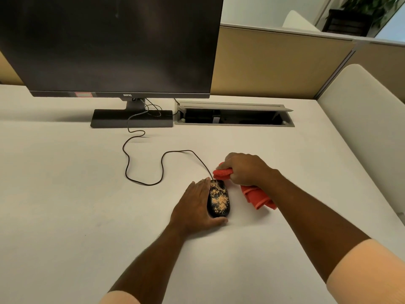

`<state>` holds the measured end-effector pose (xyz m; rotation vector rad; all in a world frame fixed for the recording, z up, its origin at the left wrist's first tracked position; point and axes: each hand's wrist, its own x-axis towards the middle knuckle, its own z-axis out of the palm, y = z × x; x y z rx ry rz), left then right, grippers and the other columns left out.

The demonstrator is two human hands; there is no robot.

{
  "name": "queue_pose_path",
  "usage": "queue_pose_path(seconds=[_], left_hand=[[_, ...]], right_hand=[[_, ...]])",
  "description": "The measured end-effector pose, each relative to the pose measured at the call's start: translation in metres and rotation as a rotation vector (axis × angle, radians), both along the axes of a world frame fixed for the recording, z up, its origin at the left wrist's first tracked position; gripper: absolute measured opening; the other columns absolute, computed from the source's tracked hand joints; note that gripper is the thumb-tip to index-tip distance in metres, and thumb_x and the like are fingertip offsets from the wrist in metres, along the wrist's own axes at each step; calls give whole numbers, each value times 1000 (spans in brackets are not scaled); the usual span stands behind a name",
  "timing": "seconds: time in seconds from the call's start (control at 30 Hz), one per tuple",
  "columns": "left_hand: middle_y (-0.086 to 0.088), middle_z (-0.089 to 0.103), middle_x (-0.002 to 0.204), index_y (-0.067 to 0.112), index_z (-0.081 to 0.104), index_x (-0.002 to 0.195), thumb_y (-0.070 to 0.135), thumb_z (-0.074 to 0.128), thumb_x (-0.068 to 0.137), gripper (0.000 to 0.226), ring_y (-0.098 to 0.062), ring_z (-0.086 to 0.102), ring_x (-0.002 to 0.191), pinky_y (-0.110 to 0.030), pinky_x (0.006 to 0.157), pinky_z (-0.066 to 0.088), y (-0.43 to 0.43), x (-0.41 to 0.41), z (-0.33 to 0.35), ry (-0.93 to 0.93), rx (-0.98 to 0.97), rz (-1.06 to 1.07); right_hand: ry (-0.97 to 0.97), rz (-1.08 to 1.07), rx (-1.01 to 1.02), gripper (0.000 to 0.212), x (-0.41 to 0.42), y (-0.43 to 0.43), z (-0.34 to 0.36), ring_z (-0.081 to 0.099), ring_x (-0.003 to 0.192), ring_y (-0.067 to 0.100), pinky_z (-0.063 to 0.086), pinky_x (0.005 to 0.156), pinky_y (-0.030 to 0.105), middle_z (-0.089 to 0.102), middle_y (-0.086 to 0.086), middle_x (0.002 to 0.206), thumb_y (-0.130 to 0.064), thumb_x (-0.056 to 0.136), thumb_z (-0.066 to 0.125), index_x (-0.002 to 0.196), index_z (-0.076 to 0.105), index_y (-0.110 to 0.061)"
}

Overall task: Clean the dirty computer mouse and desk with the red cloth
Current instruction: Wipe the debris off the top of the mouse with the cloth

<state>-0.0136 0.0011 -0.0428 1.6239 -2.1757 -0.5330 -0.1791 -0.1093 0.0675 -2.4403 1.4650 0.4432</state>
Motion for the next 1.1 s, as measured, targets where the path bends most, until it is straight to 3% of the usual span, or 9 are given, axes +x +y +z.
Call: queue_pose_path(seconds=[0.13,0.33,0.7,0.83,0.97,1.1], left_hand=[[-4,28,159,11,9,155,90,52,64,128,-16,21,146,-35,123,7,-2,1,1,3,5,-5],[-4,22,162,12,5,155,91,47,64,128,-15,13,148,-26,119,-4,0,0,-2,-6,12,17],[-5,26,160,11,8,155,88,53,64,127,-17,18,147,-32,122,3,0,0,1,14,2,11],[-4,21,162,11,6,155,89,50,64,127,-15,13,148,-27,120,-4,0,0,1,8,12,6],[-3,18,163,13,5,155,90,48,63,128,-14,9,149,-27,120,-5,1,0,0,5,29,15],[-3,18,163,13,4,155,90,49,64,127,-14,9,149,-27,120,-5,1,0,1,-2,33,19]], right_hand=[[25,35,59,49,8,4,-4,55,91,19,45,71,35,54,-6,113,-24,83,58,125,56,-48],[104,77,75,49,-6,0,6,48,82,11,41,67,31,55,-9,113,-20,83,57,123,59,-47],[34,58,92,49,8,0,-1,54,98,21,43,74,35,52,-4,119,-22,87,55,130,54,-47],[49,58,141,51,1,1,4,54,98,19,48,78,37,53,-7,120,-16,86,53,126,58,-46],[91,51,137,48,-6,0,15,51,87,14,45,69,32,54,-9,117,-15,83,56,120,62,-45],[74,19,94,49,-2,-3,16,54,95,20,45,71,33,51,-4,119,-19,85,57,127,58,-44]])
